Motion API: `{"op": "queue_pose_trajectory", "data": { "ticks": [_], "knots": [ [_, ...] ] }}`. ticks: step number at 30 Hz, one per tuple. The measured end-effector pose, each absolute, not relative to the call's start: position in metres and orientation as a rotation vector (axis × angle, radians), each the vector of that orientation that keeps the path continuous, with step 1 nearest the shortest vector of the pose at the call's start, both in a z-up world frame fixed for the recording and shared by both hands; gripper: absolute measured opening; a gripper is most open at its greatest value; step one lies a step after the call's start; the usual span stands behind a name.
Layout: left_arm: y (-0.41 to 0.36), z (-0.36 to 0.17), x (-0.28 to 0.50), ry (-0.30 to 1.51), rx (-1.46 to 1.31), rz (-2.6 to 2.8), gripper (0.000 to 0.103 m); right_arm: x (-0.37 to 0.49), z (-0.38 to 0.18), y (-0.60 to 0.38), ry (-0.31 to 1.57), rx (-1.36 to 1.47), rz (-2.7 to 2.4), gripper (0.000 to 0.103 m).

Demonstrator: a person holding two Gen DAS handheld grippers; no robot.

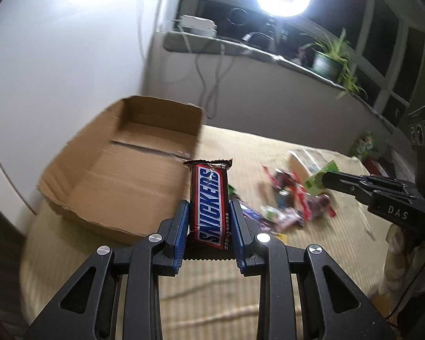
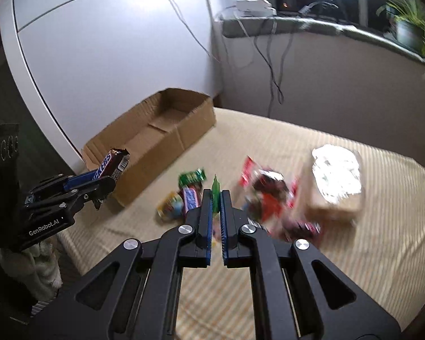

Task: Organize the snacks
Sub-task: 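Carry the Snickers bar and green candy over the cardboard box with both grippers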

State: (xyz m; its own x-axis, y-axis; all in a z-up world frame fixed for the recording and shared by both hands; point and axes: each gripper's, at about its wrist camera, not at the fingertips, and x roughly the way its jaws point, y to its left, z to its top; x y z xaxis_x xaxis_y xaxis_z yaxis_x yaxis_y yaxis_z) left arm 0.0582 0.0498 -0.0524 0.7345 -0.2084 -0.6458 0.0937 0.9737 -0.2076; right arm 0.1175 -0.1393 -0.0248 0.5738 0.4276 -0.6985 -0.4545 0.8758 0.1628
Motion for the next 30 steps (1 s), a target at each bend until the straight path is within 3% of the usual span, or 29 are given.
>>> {"op": "queue_pose_trajectory", "data": {
  "ticks": [14,30],
  "knots": [
    [0.103,-0.066,0.081,0.735,-0.201,-0.052,0.027,0.171,-0.021,-0.043,0.806,-0.053,0.665,0.005],
    [0.119,-0.075,0.094,0.761,-0.216,-0.036,0.027,0.191,-0.056,0.017,0.880,-0.105,0.767,0.005]
  ]
}}
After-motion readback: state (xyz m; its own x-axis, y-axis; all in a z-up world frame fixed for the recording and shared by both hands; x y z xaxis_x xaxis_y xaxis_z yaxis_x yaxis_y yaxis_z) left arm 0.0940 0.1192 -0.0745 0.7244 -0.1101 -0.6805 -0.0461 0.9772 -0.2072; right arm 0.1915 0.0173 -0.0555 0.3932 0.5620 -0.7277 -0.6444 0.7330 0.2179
